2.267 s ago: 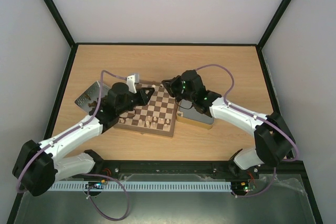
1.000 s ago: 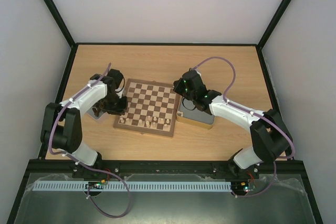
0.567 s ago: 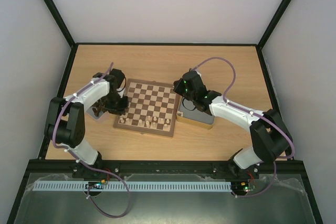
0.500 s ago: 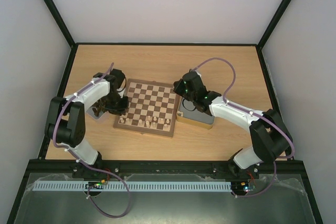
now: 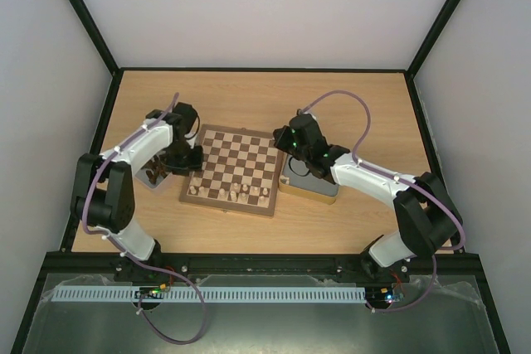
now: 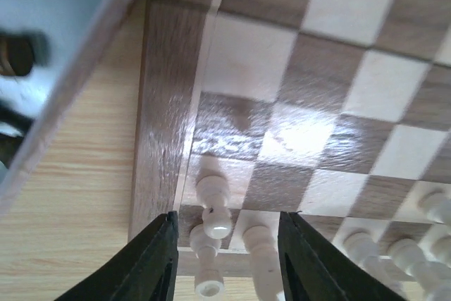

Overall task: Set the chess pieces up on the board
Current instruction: Place the chess piece on the chessboard.

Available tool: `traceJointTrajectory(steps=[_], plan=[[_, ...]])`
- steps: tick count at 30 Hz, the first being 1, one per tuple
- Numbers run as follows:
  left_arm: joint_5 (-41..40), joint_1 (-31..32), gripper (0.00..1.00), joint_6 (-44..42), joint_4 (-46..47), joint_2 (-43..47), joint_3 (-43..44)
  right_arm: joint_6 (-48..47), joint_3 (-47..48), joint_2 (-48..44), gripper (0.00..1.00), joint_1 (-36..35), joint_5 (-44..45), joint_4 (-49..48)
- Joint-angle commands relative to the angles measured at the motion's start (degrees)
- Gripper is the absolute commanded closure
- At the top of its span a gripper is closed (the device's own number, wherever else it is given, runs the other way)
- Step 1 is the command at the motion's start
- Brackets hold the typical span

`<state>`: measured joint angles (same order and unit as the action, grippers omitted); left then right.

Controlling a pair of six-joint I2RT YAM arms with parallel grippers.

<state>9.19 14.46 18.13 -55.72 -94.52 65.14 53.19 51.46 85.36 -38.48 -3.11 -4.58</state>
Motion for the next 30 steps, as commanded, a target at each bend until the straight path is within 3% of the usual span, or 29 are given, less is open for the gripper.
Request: traceJointTrajectory(steps=[1, 8, 13, 17, 21, 26, 30], plan=[[-0.68, 0.06, 0.55, 2.15, -0.09, 4.95, 4.72, -8.88, -0.61, -1.33, 0.89, -0.09, -6.14, -6.97], [4.13, 0.38, 0.51, 7.96, 13.58, 17.49, 1.57, -21.90, -1.92, -1.05, 0.91, -0.35, -24.11, -18.52], [16.51, 2.15, 0.43, 14.30, 29.61, 26.34, -6.39, -22.82, -2.08, 0.50, 0.92, -1.65, -31.76, -27.31], [20.17, 3.39, 0.35, 18.80, 37.81, 31.84, -12.08, -24.42, 0.50, 3.40, 0.93, -4.93, -36.76, -30.58], [19.30, 3.31, 0.32, 21.61, 39.21, 35.72, -13.84, -27.46, 1.65, 6.22, 0.93, -7.59, -38.53, -33.20], [14.76, 3.27, 0.29, 23.26, 38.02, 39.25, -16.23, -32.76, 1.98, 8.19, 0.92, -9.62, -34.56, -34.87], [17.69, 3.17, 0.39, 23.43, 37.69, 38.72, -17.28, -36.79, 2.92, 9.65, 0.92, -10.57, -33.26, -34.63]])
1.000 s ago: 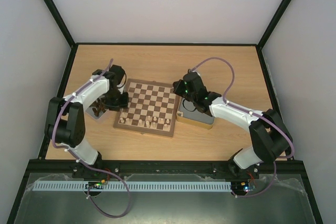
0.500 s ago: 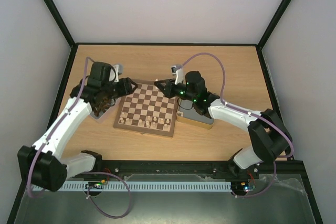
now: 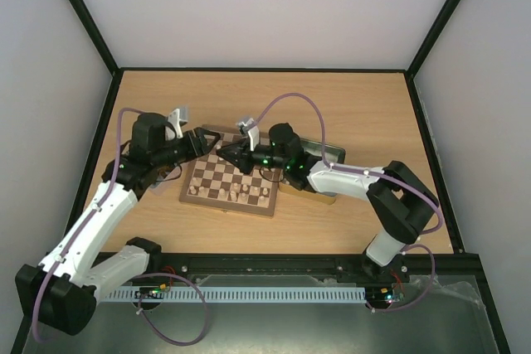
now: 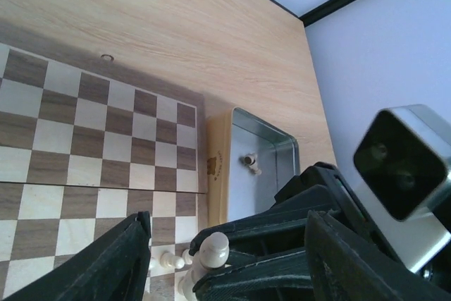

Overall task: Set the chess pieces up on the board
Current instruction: Place the chess piece on the chessboard.

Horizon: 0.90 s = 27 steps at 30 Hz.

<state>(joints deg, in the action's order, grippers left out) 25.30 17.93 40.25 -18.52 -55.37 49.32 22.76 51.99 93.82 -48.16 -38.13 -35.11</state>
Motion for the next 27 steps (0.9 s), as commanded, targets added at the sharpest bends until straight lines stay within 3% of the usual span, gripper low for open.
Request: traceJointTrajectory(steps=[1, 8, 12, 20, 23, 27], plan=[[1.58, -0.30, 0.43, 1.04, -0.29, -0.82, -1.36, -6.96, 2.48, 1.29, 0.92, -0.94, 1.88, -4.01], [3.57, -0.31, 0.60, -0.27, -2.80, -3.46, -0.62, -8.83, 2.73, 1.94, 0.92, -1.06, 1.27, -4.08], [5.62, -0.29, 0.65, -2.31, -4.61, -6.12, -0.20, -8.78, 3.13, 2.55, 0.92, -1.14, 0.67, -4.10], [7.01, -0.18, 0.97, -4.25, -6.31, -8.12, 0.87, -7.93, 3.75, 3.54, 0.92, -1.23, 1.87, -4.13], [4.85, -0.13, 0.98, -4.59, -6.31, -8.11, 0.96, -6.03, 3.75, 3.75, 0.87, -1.23, 3.24, -4.40], [1.30, -0.14, 0.98, -5.58, -6.08, -8.01, 1.34, -5.00, 3.15, 3.05, 0.66, -1.23, 6.33, -2.34]])
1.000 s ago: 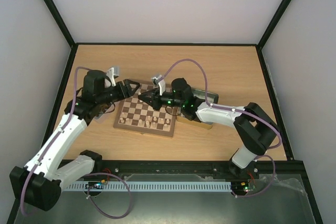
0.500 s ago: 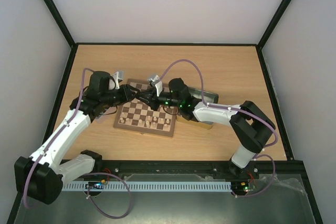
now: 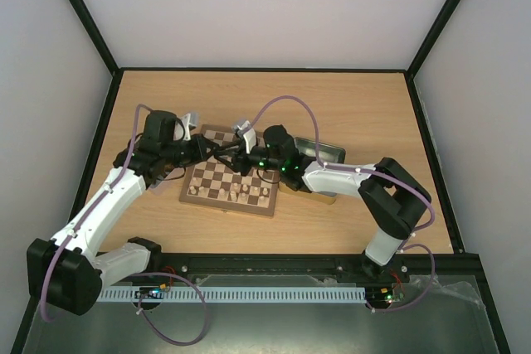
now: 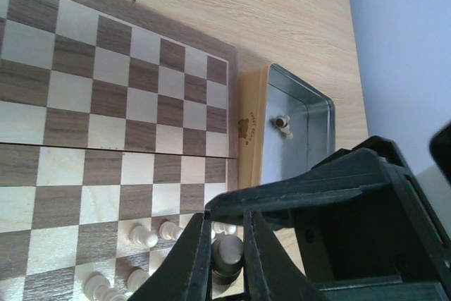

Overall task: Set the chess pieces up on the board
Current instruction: Place the chess piece on the chessboard.

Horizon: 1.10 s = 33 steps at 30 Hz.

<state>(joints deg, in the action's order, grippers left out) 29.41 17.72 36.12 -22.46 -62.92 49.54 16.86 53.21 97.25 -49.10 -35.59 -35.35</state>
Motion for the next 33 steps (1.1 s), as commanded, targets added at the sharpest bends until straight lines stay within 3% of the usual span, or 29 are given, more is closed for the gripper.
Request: traceJointTrajectory(steps=[1, 3, 5, 11, 17, 23, 33], plan=[[-4.30, 0.09, 0.98, -1.66, -1.91, -0.33, 1.17, 0.89, 1.39, -0.73, 0.61, -0.28, 4.57, -1.56], [-7.46, 0.10, 0.98, -2.39, -1.38, 0.08, 1.09, 0.85, -0.01, -2.03, 0.48, -0.25, 6.27, -0.95], [-11.47, 0.30, 0.98, -3.09, -0.80, 0.79, 0.77, 1.33, -2.17, -3.96, 0.42, -0.21, 8.05, -0.89], [-21.68, 3.19, 0.98, -4.72, 3.72, 3.42, -3.66, 5.96, -7.58, -10.94, 0.41, 0.16, 18.98, 2.22], [-33.07, 11.04, 0.97, -4.21, 5.27, 3.24, -9.42, 10.33, -10.59, -15.46, 0.40, 1.23, 29.87, 5.69], [-38.95, 15.80, 0.97, -1.19, 8.09, 1.66, -14.91, 10.83, -10.64, -15.64, 0.40, 2.25, 31.50, 7.05], [-39.92, 15.86, 0.97, 1.16, 15.53, -1.60, -19.39, 12.14, -10.44, -14.98, 0.40, 2.94, 29.33, 7.26]])
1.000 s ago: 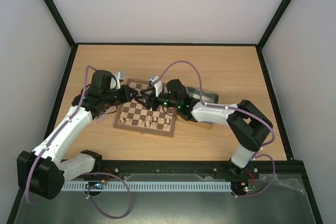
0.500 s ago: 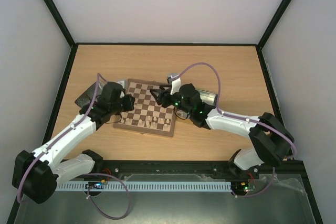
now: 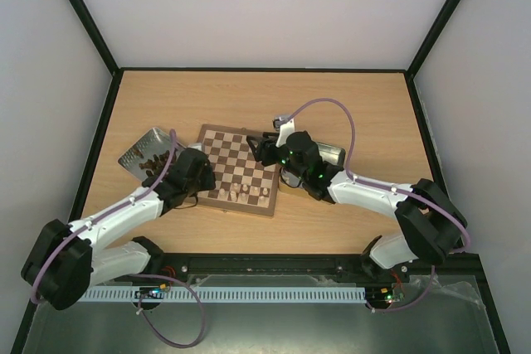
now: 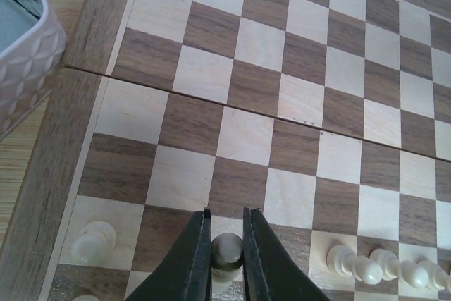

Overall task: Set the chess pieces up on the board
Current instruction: Place the chess piece on the chessboard, then move the chess piece to the chessboard.

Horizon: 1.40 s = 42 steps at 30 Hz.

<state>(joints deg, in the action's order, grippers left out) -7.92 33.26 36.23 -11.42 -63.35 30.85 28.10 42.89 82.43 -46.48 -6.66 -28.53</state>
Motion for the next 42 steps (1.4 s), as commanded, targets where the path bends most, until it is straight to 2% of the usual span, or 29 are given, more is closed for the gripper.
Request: traceJointTrajectory(steps=[1, 6, 12, 19, 23, 26, 28, 32, 37, 42], plan=[[-3.15, 0.32, 0.97, 1.17, 4.68, -1.30, -0.81, 0.91, -0.10, -0.17, 0.40, 0.33, 0.41, 0.49], [-5.01, 0.30, 0.94, 0.47, 5.36, -1.89, -1.08, 0.99, -0.18, -0.17, 0.40, 0.46, 0.63, 1.01], [-3.05, 0.84, 0.94, -0.38, 8.32, -2.78, -2.46, 1.22, -0.26, 0.11, 0.40, 0.63, 0.44, 1.17], [-10.21, 4.57, 0.91, 0.09, 12.04, -3.31, -3.99, 1.60, -0.09, 0.56, 0.40, 0.81, -0.33, 1.20], [-12.38, 6.03, 0.82, 0.68, 12.10, -3.71, -4.25, 1.91, -0.11, 0.54, 0.40, 0.85, -0.63, 1.20], [-12.31, 6.42, 0.70, 0.93, 11.06, -2.97, -3.93, 2.05, -0.09, 0.54, 0.40, 0.92, -0.83, 1.19], [-12.15, 6.47, 0.62, 1.29, 9.74, -1.88, -3.44, 2.22, -0.09, 0.54, 0.40, 0.88, -0.85, 1.11], [-10.85, 5.96, 0.54, 1.48, 5.81, -0.52, -1.00, 2.50, 0.07, 0.54, 0.40, 0.97, -1.28, 1.23], [1.48, 0.78, 0.49, 1.39, -6.83, -4.86, 8.31, 3.03, 0.42, 0.19, 0.40, 1.17, -1.30, 2.31], [8.26, -1.56, 0.48, -0.45, -18.05, -9.28, 14.60, 3.65, 1.37, 0.89, 0.40, 1.43, -1.22, 4.40]])
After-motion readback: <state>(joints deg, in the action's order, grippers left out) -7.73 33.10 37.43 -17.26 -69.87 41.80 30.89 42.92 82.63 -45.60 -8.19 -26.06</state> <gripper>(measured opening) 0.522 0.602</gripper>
